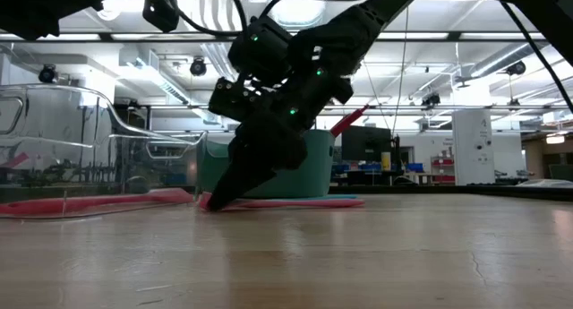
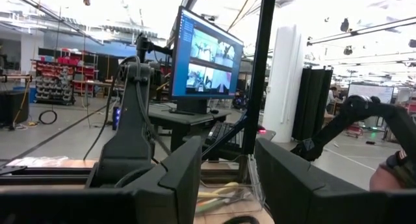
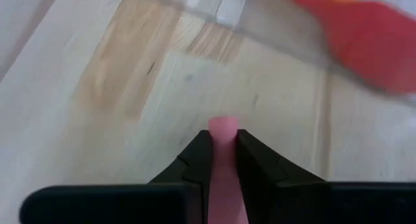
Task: Pick & Place Kitchen Items
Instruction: Put the pink spatula into the left transparent bin
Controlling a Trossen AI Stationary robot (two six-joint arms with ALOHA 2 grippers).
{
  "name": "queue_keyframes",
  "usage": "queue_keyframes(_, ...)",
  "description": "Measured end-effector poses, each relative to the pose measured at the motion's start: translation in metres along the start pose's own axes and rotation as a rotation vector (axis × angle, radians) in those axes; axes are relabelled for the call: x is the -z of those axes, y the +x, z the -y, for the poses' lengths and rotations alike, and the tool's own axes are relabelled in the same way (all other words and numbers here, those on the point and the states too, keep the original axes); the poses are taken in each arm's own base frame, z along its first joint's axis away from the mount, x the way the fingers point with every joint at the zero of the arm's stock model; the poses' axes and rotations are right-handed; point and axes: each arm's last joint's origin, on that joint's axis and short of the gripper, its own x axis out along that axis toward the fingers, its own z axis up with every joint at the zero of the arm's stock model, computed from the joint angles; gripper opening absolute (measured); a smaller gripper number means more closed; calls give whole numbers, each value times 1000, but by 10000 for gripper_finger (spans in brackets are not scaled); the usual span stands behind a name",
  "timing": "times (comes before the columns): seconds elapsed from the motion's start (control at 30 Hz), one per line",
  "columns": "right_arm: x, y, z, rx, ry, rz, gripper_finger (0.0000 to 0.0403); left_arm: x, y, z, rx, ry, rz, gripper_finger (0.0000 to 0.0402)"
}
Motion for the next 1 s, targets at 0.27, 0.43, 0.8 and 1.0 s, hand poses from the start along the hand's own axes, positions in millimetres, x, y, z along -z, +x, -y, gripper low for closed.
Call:
queue_keyframes(0.27,-16,-44,-9,-21,2,-31,31,0,0,0,0,-2,-4,151)
queue_keyframes(0.43,-35,-76,-18,-16,-38,40,7,1,0,0,0,-2,-6,151)
queue_keyframes(0.8,-46,-92,-21,-8,7,106,16,1,0,0,0,-6,-6,151)
queue_keyframes(1.0,-29,-62,-17,-8,44,27,87,1,0,0,-1,-6,-7,151)
